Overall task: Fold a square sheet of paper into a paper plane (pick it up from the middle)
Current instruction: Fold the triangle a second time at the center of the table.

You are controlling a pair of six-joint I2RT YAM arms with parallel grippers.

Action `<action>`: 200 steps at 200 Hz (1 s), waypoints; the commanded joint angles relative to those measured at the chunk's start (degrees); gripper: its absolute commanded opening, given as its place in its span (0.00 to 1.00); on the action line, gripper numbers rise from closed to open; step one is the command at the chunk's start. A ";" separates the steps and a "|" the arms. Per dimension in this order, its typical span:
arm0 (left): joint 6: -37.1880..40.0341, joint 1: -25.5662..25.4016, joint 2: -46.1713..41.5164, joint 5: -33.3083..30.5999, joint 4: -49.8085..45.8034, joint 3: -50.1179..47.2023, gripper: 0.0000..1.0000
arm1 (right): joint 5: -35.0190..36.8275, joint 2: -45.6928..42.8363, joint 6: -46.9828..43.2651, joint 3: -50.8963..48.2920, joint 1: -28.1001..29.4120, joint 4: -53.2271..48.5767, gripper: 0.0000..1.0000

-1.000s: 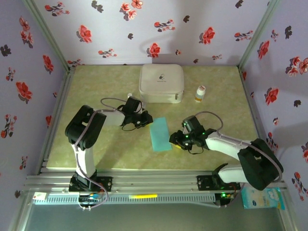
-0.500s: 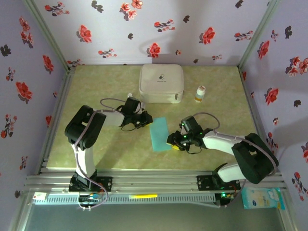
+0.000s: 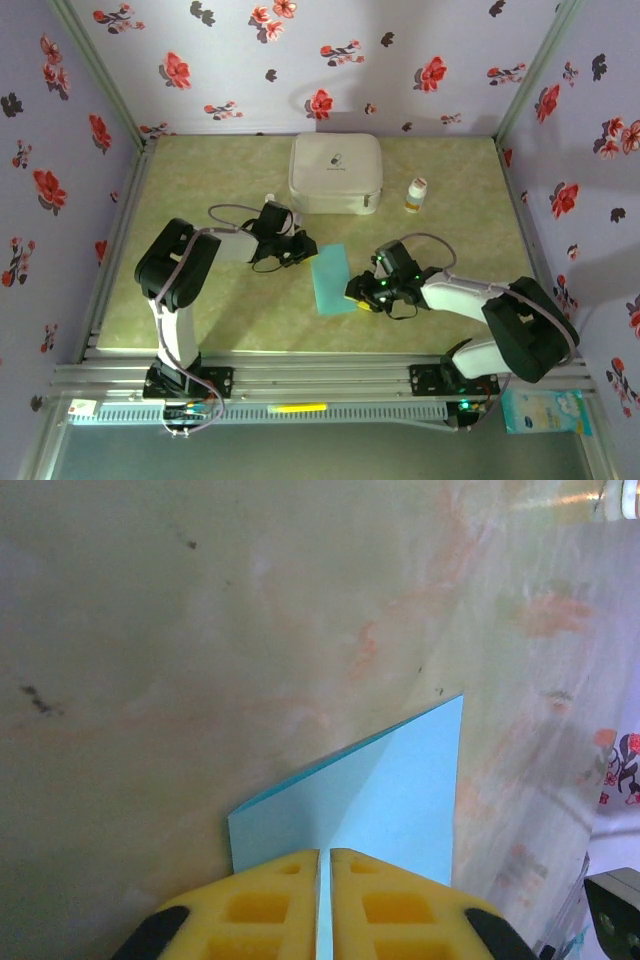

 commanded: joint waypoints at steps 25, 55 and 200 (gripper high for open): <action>0.83 -0.10 3.17 0.19 -0.57 0.24 0.11 | -1.41 1.51 1.26 0.58 0.42 4.16 0.39; 1.14 -0.10 3.47 0.51 -0.40 0.97 0.12 | -1.09 2.09 0.75 0.84 0.16 5.32 0.39; 2.30 -0.10 5.01 1.34 -1.93 5.69 0.12 | -3.29 3.49 3.31 -1.78 -2.15 14.29 0.39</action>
